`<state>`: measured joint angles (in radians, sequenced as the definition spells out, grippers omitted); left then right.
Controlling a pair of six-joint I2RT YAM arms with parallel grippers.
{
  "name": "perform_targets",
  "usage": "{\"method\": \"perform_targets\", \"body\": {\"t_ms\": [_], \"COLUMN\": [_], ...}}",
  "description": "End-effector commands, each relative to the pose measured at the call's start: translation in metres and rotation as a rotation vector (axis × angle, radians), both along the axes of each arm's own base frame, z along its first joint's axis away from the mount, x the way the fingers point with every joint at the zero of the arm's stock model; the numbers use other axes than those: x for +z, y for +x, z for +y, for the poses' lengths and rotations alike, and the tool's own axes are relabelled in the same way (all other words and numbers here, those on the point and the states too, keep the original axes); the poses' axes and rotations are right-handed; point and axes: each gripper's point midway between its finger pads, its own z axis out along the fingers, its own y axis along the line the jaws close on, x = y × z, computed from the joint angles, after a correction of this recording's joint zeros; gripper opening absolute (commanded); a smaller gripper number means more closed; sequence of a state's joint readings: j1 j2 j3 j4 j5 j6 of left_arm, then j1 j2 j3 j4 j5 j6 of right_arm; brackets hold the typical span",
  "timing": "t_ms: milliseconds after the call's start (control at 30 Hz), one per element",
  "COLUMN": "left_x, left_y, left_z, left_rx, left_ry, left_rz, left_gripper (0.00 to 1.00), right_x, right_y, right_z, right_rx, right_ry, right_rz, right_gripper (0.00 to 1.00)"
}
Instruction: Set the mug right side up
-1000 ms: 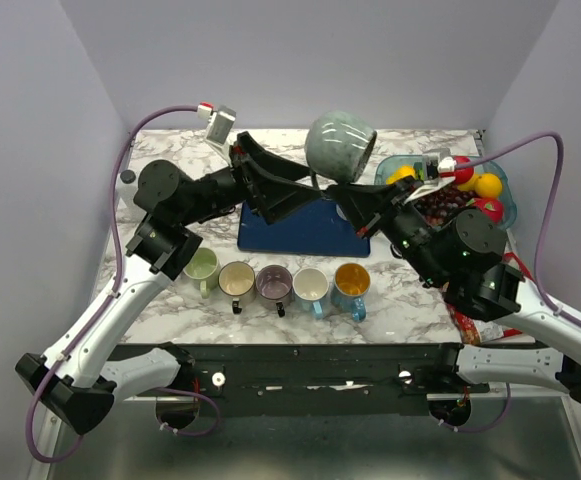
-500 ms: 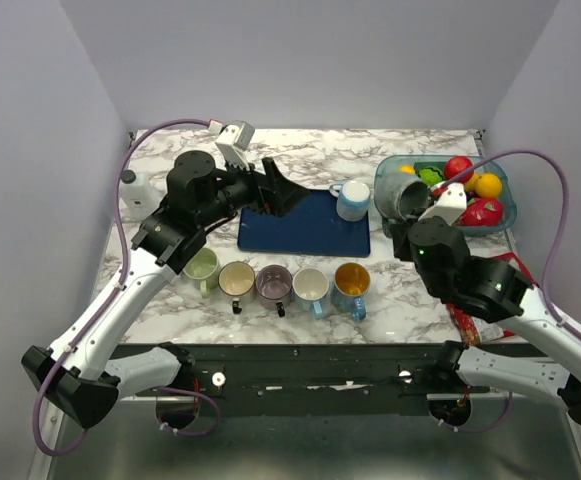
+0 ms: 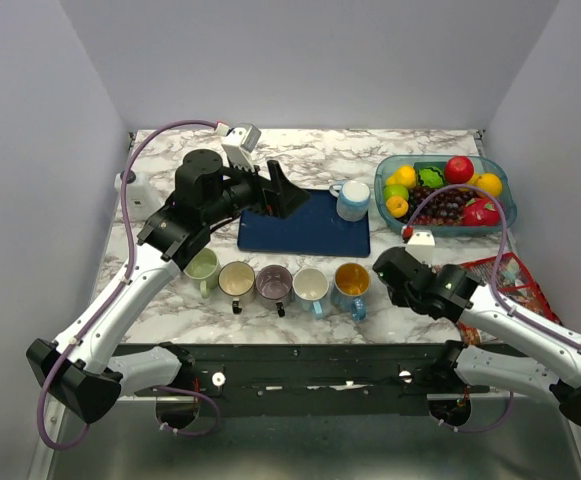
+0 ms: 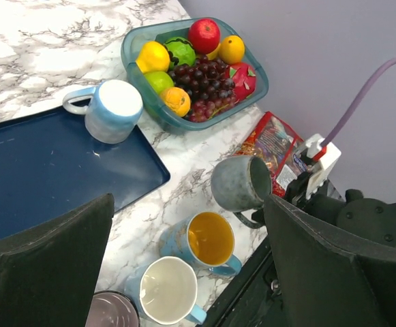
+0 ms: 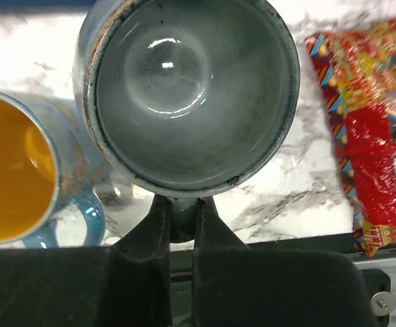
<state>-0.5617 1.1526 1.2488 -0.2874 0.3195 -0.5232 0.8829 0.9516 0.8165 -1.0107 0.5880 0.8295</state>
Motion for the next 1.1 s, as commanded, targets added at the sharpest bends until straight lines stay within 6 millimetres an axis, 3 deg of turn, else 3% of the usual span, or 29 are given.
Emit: {"method": "perform_targets", "body": {"t_ms": [0, 267, 400, 667, 700, 733, 800, 833, 933, 1067], "left_x": [-0.009, -0.015, -0.019, -0.028, -0.028, -0.029, -0.032, -0.032, -0.036, -0.042], "left_y": [0.005, 0.005, 0.008, 0.011, 0.012, 0.012, 0.015, 0.015, 0.020, 0.028], "left_z": [0.004, 0.004, 0.004, 0.006, 0.006, 0.006, 0.006, 0.006, 0.005, -0.005], "left_rx": [0.017, 0.013, 0.014, 0.020, 0.021, 0.021, 0.025, 0.025, 0.028, -0.016], "left_ry": [0.024, 0.019, 0.025, 0.039, 0.040, 0.042, 0.047, 0.049, 0.060, 0.074], "left_rz": [0.007, 0.017, 0.026, 0.046, 0.045, 0.046, 0.052, 0.052, 0.058, 0.036], "left_gripper": [0.99, 0.99, 0.99, 0.99, 0.99, 0.99, 0.99, 0.99, 0.99, 0.99], "right_x": [-0.020, -0.046, -0.055, -0.067, -0.067, -0.065, -0.064, -0.062, -0.054, -0.023], "right_y": [-0.008, -0.017, -0.018, -0.021, -0.021, -0.021, -0.021, -0.021, -0.020, -0.017], "right_z": [0.014, 0.021, 0.037, 0.038, 0.037, 0.038, 0.037, 0.037, 0.039, 0.042], "right_rx": [0.023, 0.060, 0.134, 0.122, 0.122, 0.123, 0.119, 0.116, 0.115, 0.146], "right_ry": [0.057, 0.082, 0.103, 0.062, 0.061, 0.064, 0.064, 0.072, 0.092, 0.155], "right_rz": [0.070, 0.125, 0.164, 0.225, 0.226, 0.223, 0.223, 0.218, 0.202, 0.132], "right_gripper": [0.01, 0.01, 0.01, 0.01, 0.08, 0.22, 0.38, 0.51, 0.63, 0.70]}}
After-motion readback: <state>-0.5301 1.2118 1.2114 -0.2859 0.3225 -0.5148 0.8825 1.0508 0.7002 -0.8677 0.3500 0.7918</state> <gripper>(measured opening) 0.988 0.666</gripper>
